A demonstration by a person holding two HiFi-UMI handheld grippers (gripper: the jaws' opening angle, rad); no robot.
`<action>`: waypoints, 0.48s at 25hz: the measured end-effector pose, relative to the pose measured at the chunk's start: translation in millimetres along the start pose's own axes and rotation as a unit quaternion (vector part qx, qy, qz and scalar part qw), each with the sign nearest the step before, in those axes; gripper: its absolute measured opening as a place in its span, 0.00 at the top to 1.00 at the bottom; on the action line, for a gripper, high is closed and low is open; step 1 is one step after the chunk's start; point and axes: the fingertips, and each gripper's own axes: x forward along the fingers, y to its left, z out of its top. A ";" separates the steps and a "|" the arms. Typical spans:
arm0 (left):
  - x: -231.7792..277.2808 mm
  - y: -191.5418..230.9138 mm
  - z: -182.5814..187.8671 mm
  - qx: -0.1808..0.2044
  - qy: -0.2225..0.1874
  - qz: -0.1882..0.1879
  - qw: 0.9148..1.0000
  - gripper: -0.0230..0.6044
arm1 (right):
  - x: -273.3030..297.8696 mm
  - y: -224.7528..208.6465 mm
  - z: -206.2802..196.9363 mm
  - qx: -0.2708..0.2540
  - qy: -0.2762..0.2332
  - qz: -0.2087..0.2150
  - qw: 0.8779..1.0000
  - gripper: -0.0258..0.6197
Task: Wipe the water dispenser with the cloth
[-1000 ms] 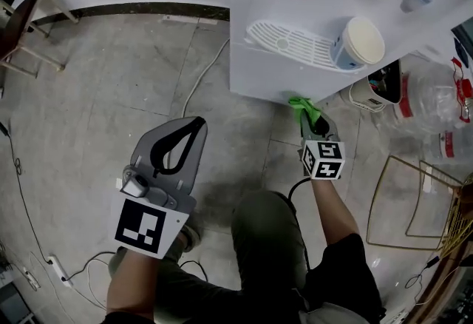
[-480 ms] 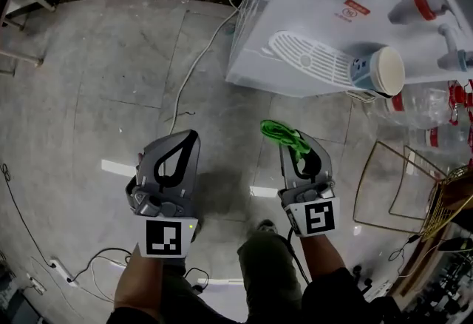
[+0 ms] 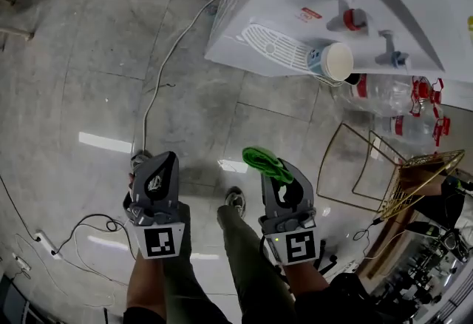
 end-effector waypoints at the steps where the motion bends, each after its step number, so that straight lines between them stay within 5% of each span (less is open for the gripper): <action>1: -7.3 -1.9 13.8 -0.007 -0.001 -0.002 1.000 0.96 | -12.3 3.0 6.3 0.000 0.005 0.009 1.000 0.83; 7: -45.8 4.3 90.3 -0.031 0.011 0.004 0.999 0.96 | -60.9 9.8 71.3 -0.020 0.006 0.038 0.999 0.83; 12: -65.4 18.9 175.9 -0.036 -0.011 0.016 0.999 0.96 | -86.4 8.8 158.0 -0.016 -0.047 0.033 0.998 0.83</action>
